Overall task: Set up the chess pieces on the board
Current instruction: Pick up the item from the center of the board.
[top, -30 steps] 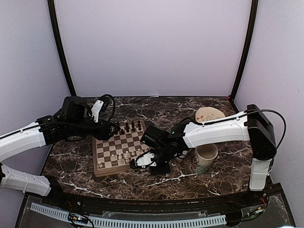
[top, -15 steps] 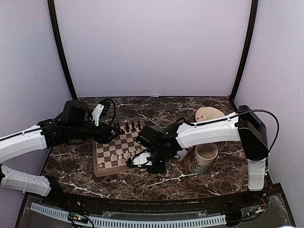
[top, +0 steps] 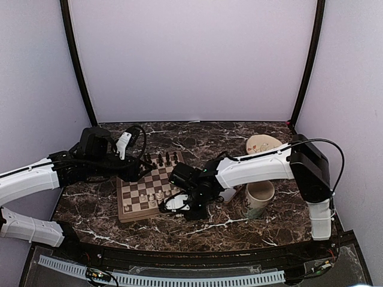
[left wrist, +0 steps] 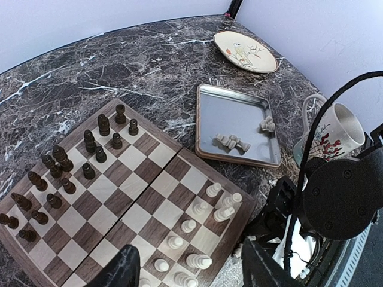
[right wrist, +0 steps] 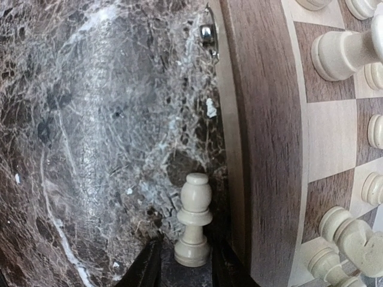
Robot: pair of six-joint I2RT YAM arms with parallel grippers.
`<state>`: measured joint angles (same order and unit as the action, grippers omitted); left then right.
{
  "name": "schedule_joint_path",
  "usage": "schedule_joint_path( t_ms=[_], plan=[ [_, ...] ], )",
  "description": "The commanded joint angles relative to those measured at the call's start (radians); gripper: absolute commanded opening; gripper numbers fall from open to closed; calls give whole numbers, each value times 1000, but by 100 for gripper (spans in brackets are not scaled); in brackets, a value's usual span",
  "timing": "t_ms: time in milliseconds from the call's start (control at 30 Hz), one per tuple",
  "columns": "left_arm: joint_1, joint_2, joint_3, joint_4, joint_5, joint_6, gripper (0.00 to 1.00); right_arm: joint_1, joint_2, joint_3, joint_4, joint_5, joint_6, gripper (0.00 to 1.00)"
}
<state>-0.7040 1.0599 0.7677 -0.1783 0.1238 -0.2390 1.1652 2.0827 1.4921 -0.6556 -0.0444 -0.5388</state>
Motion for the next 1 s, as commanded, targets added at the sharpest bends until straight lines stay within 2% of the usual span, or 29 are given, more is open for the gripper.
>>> schedule_joint_path(
  t_ms=[0, 300, 433, 500, 667, 833, 967],
  plan=[
    [4, -3, -15, 25, 14, 0, 60, 12, 38, 49, -23, -20, 34, 30],
    [5, -6, -18, 10, 13, 1, 60, 12, 55, 55, -46, -36, 43, 27],
    [5, -8, -9, 1, 10, 1, 60, 11, 37, 47, -57, -33, 43, 20],
    [4, -5, -4, 2, 3, -14, 60, 9, 13, 42, -62, -48, 44, 14],
    [5, 25, 18, 6, -51, -124, 60, -30, -124, 2, -44, -175, 61, 12],
    [5, 90, 14, 82, 35, -254, 57, -134, -253, -14, -14, -367, 111, 11],
    [4, 132, -14, 241, 219, -330, 54, -217, -290, -7, 11, -460, 164, 11]
  ],
)
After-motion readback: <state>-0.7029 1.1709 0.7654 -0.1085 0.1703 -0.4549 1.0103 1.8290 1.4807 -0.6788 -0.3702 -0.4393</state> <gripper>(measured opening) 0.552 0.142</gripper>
